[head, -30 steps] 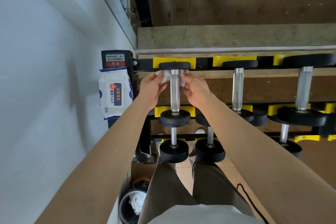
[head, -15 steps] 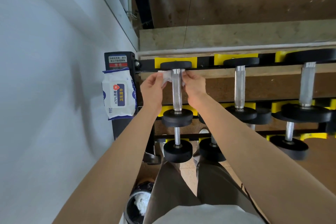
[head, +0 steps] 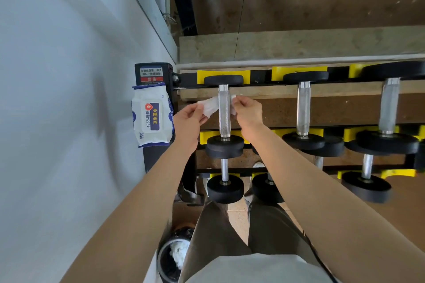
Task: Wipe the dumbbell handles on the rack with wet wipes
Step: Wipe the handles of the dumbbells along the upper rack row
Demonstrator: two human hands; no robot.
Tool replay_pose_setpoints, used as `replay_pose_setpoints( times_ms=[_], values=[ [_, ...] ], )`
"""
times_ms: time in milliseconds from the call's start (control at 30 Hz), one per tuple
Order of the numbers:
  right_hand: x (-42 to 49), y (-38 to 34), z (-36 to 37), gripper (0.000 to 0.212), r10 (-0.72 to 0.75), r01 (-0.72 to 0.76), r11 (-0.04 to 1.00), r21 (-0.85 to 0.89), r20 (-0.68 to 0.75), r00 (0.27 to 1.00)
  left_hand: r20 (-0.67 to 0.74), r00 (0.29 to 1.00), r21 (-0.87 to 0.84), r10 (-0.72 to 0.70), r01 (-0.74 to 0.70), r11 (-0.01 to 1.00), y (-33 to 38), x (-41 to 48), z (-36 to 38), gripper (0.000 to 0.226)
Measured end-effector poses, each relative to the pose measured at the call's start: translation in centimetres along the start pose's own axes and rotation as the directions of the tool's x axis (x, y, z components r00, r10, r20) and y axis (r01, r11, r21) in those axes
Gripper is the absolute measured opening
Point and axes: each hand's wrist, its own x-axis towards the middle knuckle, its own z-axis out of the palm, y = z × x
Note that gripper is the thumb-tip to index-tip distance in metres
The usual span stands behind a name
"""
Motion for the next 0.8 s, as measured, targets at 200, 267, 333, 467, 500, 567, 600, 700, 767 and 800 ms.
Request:
replay_pose_setpoints(
  times_ms=[200,267,333,467,500,567,600,700,767,800],
  values=[
    [0.1,0.3,-3.0,0.028,0.029,-0.027,1.000,0.015,-0.106,0.994,0.107,0.994,0.250,-0.024,-0.004,0.968,-0.2,-0.1,1.6,0.008],
    [-0.3,1.1,-3.8,0.028,0.000,-0.004,0.999,-0.045,-0.084,0.996,0.146,0.989,0.332,-0.018,-0.032,0.943,-0.1,-0.2,1.3,0.008],
    [-0.7,2.0,-3.5,0.024,-0.013,0.011,0.994,-0.112,-0.020,1.000,0.160,0.987,0.381,-0.019,-0.044,0.924,0.1,-0.5,0.1,0.008],
    [-1.5,2.6,-2.1,0.016,-0.090,0.128,0.930,-0.344,0.126,0.988,0.196,0.981,0.515,-0.005,-0.098,0.852,0.4,-1.3,-3.0,0.007],
    [-1.5,2.7,-2.2,0.017,-0.120,0.172,0.893,-0.416,0.149,0.982,0.204,0.979,0.571,-0.002,-0.117,0.813,0.3,-1.4,-3.2,0.009],
    [-1.5,2.6,-3.2,0.018,-0.159,0.245,0.779,-0.577,0.195,0.968,0.223,0.974,0.670,0.028,-0.174,0.722,0.0,-1.3,-2.7,0.014],
    [-1.5,2.6,-4.1,0.018,-0.161,0.264,0.711,-0.652,0.215,0.963,0.246,0.969,0.714,0.037,-0.207,0.669,0.0,-1.4,-2.2,0.015],
    [-1.5,2.4,-6.8,0.023,-0.113,0.307,0.510,-0.804,0.292,0.950,0.379,0.925,0.798,-0.017,-0.317,0.513,0.0,-2.1,-0.7,0.024],
    [-1.9,2.3,-7.1,0.022,-0.092,0.352,0.435,-0.829,0.348,0.933,0.418,0.907,0.820,-0.047,-0.354,0.449,0.4,-2.5,-0.8,0.027],
    [-2.2,2.3,-6.6,0.021,-0.086,0.366,0.433,-0.824,0.366,0.927,0.419,0.907,0.824,-0.049,-0.357,0.440,0.8,-2.6,-1.3,0.026]
  ],
)
